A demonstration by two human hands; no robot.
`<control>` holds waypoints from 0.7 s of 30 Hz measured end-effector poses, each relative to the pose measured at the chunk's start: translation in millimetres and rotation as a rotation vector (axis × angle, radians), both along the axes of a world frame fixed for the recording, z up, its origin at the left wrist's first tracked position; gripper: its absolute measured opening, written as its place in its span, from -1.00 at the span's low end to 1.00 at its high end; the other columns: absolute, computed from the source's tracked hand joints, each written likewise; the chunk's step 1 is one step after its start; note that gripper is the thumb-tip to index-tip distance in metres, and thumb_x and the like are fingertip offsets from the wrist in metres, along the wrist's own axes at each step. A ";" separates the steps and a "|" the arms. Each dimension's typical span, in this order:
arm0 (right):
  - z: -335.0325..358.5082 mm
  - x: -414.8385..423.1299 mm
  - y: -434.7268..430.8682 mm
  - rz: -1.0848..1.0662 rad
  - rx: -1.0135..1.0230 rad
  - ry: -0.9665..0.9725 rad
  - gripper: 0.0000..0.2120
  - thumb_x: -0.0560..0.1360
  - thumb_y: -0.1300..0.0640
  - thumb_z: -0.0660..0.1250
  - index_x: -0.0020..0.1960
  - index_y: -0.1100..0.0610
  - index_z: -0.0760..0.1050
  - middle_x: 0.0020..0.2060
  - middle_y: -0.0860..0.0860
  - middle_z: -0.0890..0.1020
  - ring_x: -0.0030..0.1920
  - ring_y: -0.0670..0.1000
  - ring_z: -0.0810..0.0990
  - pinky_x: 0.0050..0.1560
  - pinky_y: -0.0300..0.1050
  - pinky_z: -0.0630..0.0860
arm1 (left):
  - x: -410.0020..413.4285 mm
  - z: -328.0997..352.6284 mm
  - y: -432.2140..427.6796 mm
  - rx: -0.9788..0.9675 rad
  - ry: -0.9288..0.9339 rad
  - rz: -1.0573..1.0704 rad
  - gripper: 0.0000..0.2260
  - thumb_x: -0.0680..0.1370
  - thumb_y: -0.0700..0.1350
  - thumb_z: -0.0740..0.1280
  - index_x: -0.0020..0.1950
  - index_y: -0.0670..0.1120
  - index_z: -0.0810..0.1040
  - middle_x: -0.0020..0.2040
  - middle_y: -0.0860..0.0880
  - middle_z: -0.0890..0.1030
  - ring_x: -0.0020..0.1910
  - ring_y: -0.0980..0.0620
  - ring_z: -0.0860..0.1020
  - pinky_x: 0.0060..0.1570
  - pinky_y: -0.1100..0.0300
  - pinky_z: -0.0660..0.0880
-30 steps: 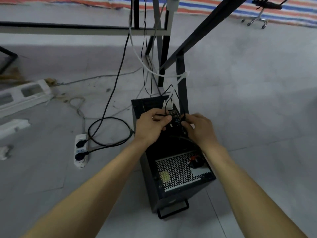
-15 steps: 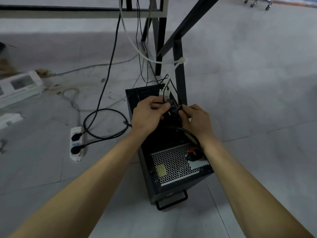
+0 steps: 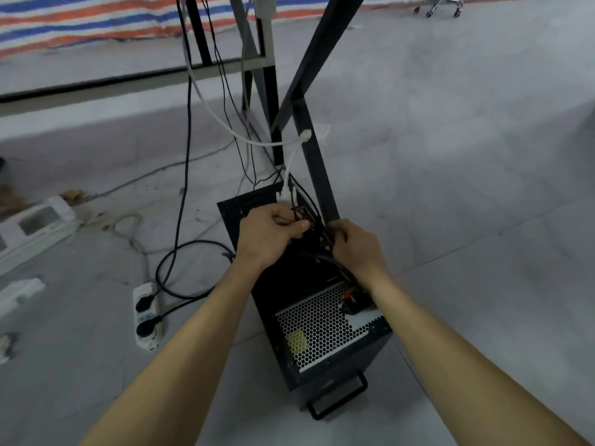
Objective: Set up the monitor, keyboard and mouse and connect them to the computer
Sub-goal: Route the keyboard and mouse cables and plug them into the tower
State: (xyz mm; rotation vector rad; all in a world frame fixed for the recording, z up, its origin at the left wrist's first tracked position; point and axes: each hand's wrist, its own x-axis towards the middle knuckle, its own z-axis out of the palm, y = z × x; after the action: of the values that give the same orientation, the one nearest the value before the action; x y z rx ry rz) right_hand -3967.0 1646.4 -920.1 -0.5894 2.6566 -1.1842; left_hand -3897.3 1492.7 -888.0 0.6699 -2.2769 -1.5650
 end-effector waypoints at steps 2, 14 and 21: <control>-0.3 -1.8 -0.3 0.009 0.011 -0.005 -0.67 0.63 0.19 0.10 0.30 0.11 0.54 0.15 0.09 0.66 0.14 0.12 0.59 -0.01 -0.20 0.37 | -2.2 -1.1 0.8 -0.010 -0.001 0.001 -0.85 0.43 -0.14 0.57 -0.15 -0.09 0.63 -0.26 0.02 0.71 -0.27 0.12 0.70 -0.18 0.31 0.60; -6.3 -6.6 2.6 -0.006 0.025 -0.062 -0.68 0.63 0.13 0.07 0.24 0.09 0.54 0.06 0.11 0.65 -0.09 0.05 0.51 -0.10 -0.15 0.36 | -23.9 20.1 7.3 -0.523 -0.224 -0.196 -0.77 0.42 -0.01 0.58 -0.18 0.06 0.52 -0.12 0.08 0.65 -0.12 0.18 0.59 -0.23 0.52 0.36; -4.2 -4.5 2.2 -0.021 -0.002 -0.076 -0.68 0.63 0.13 0.07 0.23 0.08 0.54 0.02 0.07 0.65 -0.08 0.04 0.52 -0.10 -0.13 0.37 | -28.6 21.7 11.2 -0.646 -0.306 -0.174 -0.74 0.39 0.08 0.58 -0.16 0.08 0.51 -0.16 0.12 0.56 -0.15 0.13 0.53 -0.14 0.27 0.41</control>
State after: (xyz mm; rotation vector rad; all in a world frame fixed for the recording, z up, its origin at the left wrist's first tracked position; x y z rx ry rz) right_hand -3971.5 1648.6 -924.3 -0.5076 2.6050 -1.1907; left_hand -3925.9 1503.9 -866.3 0.5621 -2.9063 -0.7186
